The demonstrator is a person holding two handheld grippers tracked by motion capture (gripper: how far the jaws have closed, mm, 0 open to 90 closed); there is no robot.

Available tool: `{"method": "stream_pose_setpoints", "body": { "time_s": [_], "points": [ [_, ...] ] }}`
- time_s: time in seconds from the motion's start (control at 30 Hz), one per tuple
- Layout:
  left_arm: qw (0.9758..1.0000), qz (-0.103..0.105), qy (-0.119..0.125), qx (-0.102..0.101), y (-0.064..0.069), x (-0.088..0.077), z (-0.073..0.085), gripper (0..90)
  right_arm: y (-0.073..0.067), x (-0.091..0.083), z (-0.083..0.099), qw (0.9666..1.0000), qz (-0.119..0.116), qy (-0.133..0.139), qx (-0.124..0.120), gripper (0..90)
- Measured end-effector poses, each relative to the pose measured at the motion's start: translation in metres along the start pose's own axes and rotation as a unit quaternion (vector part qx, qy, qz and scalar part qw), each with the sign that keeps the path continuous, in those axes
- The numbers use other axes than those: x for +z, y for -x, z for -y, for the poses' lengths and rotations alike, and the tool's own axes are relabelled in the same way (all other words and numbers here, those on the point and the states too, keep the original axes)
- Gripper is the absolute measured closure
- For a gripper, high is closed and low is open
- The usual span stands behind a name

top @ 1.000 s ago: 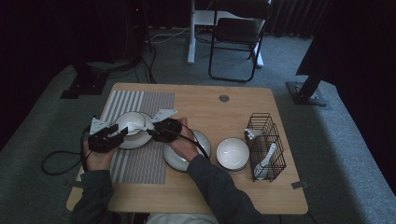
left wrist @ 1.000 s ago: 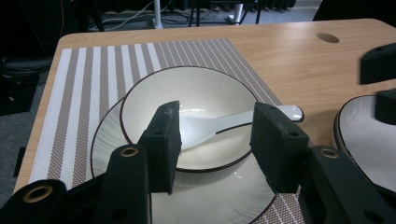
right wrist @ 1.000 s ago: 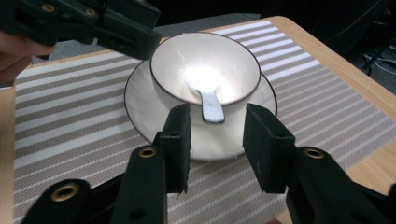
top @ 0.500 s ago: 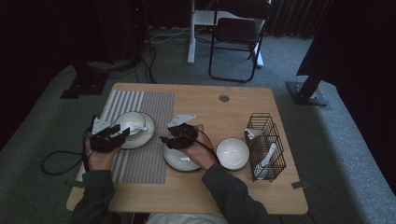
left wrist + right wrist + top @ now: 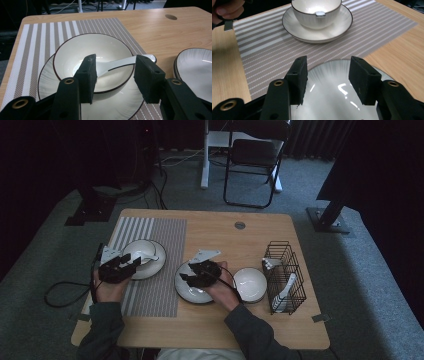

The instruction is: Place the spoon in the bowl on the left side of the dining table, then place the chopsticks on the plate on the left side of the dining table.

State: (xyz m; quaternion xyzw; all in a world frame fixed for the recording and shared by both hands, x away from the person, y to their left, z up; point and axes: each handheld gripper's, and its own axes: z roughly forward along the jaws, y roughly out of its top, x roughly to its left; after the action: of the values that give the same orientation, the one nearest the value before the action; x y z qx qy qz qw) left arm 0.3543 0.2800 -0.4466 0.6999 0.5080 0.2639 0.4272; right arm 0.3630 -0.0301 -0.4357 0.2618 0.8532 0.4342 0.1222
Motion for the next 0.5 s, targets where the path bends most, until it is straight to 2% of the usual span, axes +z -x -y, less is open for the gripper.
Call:
{"method": "stream_pose_setpoints", "body": {
  "time_s": [0.33,0.5],
  "points": [
    [0.9999,0.008,0.0,0.007,0.007,0.001,-0.004,53.5,0.006,-0.022,0.022,0.9996,0.016,-0.002,0.024,47.6],
    [0.9998,0.02,0.003,0.008,0.01,0.001,-0.007,53.5,0.006,-0.031,0.031,0.9994,0.02,-0.002,0.026,47.7]
  ]
}}
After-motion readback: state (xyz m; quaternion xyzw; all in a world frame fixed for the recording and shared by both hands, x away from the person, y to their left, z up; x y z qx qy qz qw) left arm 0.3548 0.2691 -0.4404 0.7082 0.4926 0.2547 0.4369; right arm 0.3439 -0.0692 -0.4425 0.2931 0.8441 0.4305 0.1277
